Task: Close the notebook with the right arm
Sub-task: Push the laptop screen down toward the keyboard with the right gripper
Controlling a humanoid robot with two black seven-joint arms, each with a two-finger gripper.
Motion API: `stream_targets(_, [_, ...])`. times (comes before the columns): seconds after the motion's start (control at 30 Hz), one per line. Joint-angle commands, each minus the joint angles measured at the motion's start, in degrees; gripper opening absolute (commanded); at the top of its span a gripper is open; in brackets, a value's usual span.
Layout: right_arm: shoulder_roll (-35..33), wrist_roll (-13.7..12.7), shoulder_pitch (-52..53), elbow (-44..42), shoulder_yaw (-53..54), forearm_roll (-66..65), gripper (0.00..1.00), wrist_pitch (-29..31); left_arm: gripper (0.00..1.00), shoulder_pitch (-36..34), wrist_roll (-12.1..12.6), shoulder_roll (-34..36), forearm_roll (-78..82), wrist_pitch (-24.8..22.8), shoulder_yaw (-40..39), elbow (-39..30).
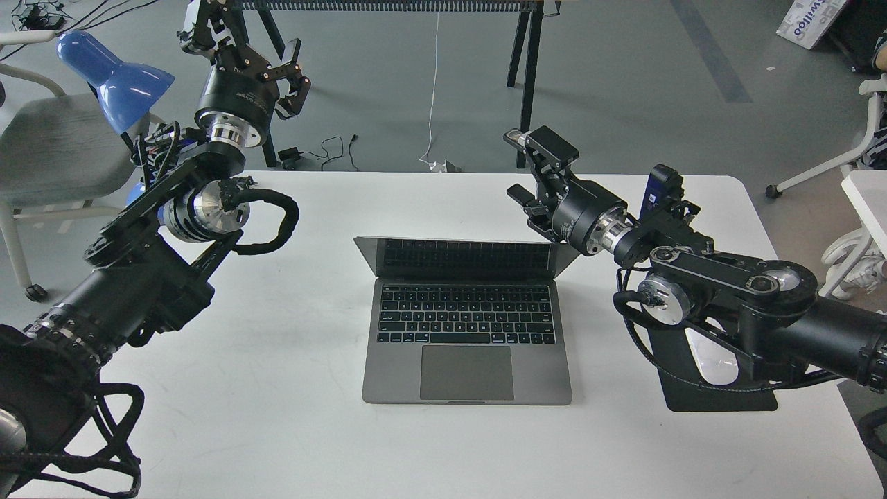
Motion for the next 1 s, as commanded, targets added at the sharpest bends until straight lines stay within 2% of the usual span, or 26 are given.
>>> stream_targets(0.0, [-0.71,0.09,-3.01,1.48,-0.08,-0.13,1.0,0.0,1.0,0.03,0.0,0.0,-0.04,0.0,-0.05,0.0])
stream_targets(0.97, [1.58,0.62,-18.84,6.67,-2.45,-1.01,1.0,-1.05,1.0,0.03,0.0,0.0,-0.04,0.0,-0.05,0.09])
